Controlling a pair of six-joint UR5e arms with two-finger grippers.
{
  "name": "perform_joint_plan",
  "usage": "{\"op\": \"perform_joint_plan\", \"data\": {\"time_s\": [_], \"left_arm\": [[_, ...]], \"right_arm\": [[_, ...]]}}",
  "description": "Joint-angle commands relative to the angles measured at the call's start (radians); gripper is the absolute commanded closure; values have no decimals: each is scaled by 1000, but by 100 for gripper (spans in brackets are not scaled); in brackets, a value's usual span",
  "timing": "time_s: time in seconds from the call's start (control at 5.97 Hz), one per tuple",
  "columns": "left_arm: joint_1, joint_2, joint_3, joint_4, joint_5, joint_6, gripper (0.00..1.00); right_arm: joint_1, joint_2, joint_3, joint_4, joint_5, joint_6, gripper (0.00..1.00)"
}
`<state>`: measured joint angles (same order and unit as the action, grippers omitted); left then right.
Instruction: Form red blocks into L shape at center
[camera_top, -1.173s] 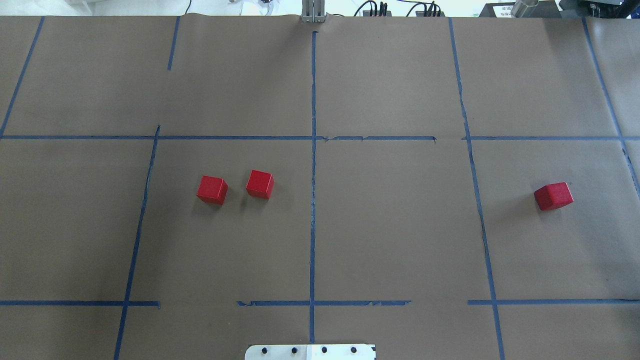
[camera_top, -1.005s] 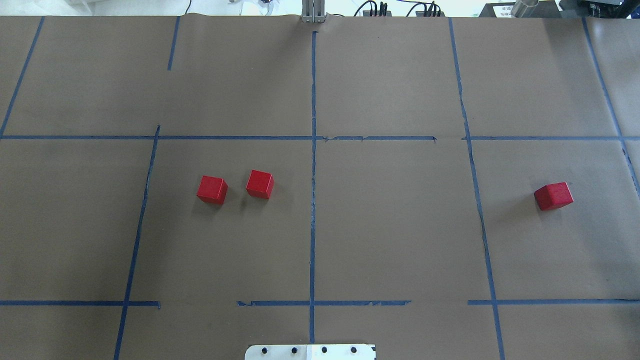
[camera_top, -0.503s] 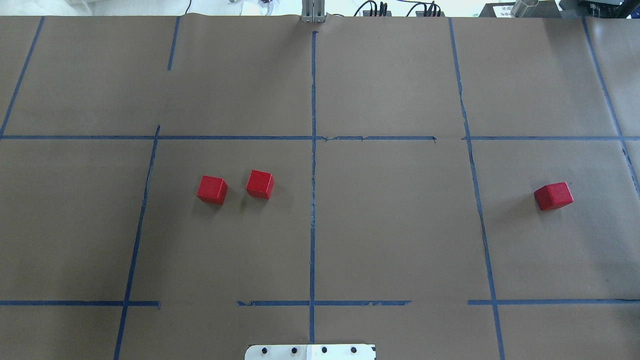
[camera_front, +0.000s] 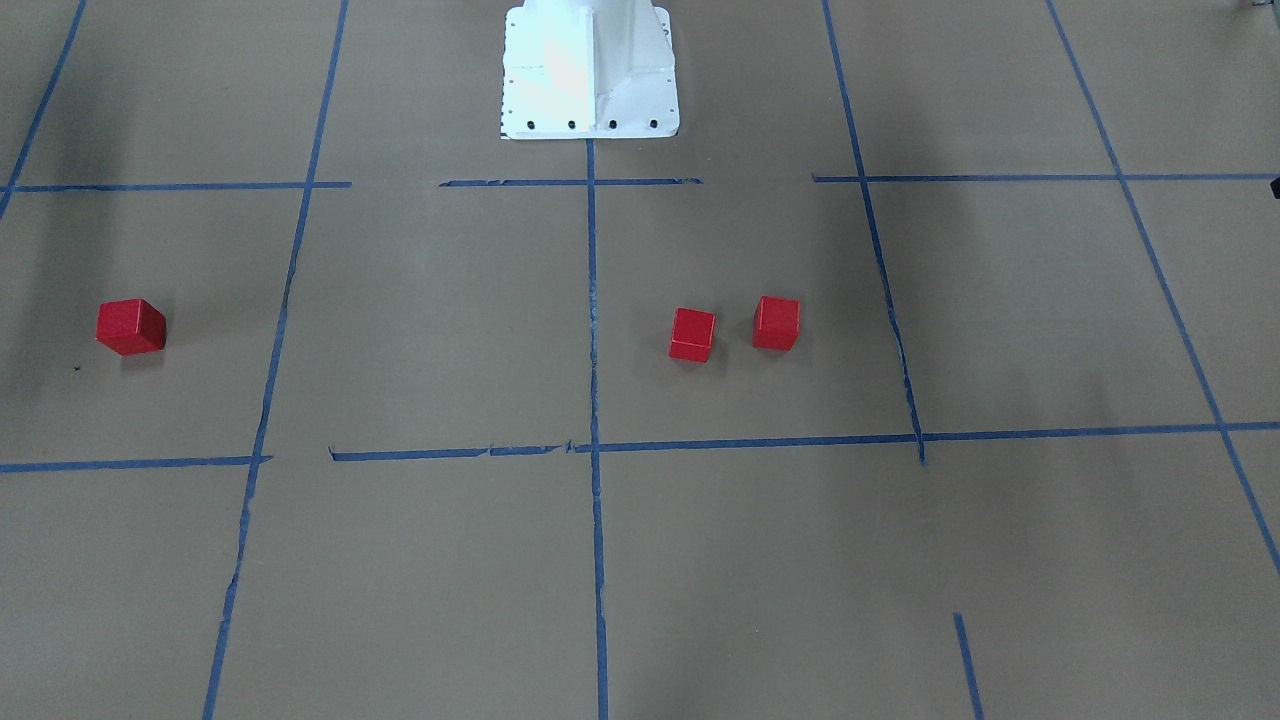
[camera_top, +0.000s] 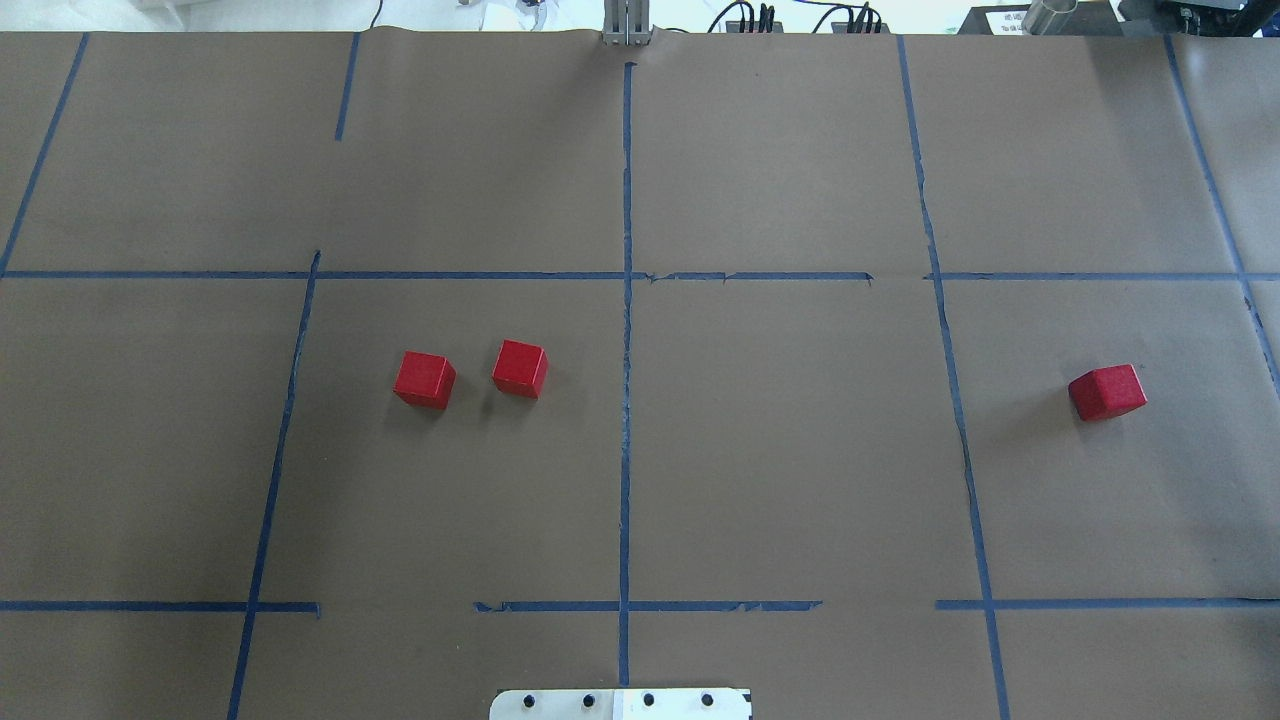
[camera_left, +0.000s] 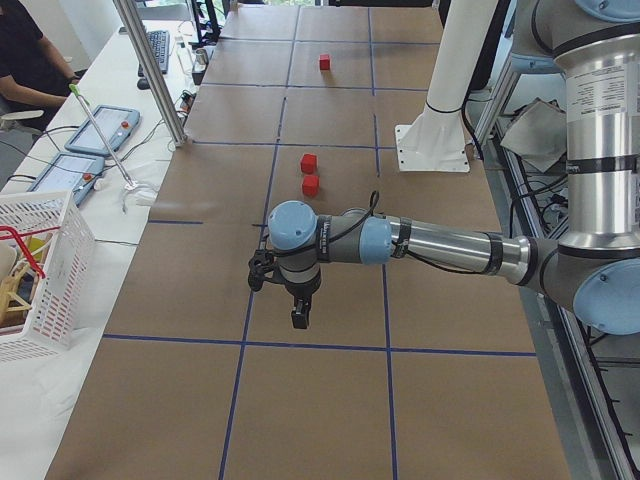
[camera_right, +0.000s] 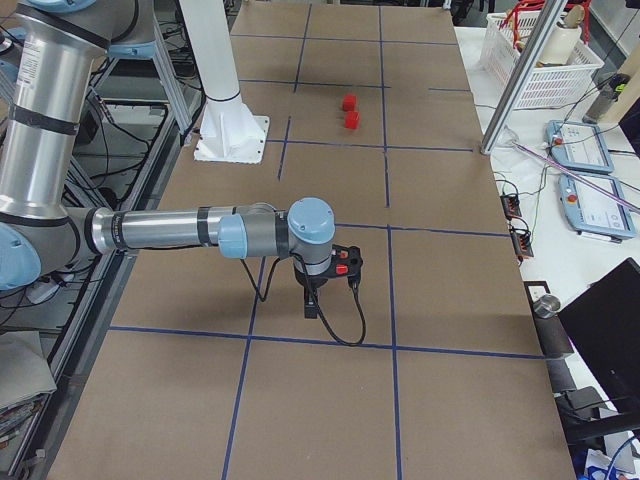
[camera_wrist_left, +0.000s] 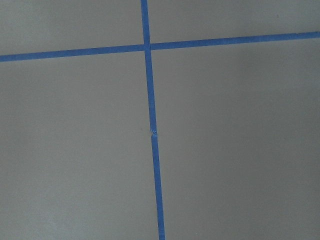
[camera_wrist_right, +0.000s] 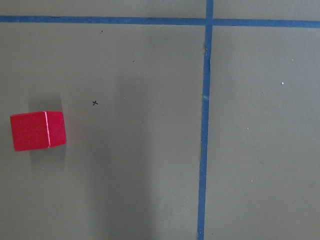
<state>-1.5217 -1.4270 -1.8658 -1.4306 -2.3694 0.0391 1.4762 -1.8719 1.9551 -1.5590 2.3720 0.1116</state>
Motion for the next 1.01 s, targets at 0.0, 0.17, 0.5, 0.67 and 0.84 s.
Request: {"op": "perform_joint_plan", "data": {"time_s": [0.0, 0.17, 0.5, 0.67, 0.84], "left_arm": [[0, 2, -9, -1, -2, -1, 0], [2, 2, -9, -1, -2, 2, 0], [2, 2, -23, -1, -1, -2, 0], [3, 0, -23, -1, -1, -2, 0], [20, -1, -26, -2, -1, -2, 0]], "right_arm": [[-1, 0, -5, 1, 62, 5, 0], [-26, 5, 4, 13, 64, 6, 0], [-143, 14, -4, 105, 44, 41, 0], [-215, 43, -4, 112, 29, 93, 1], [-288, 115, -4, 112, -20, 250, 1]]}}
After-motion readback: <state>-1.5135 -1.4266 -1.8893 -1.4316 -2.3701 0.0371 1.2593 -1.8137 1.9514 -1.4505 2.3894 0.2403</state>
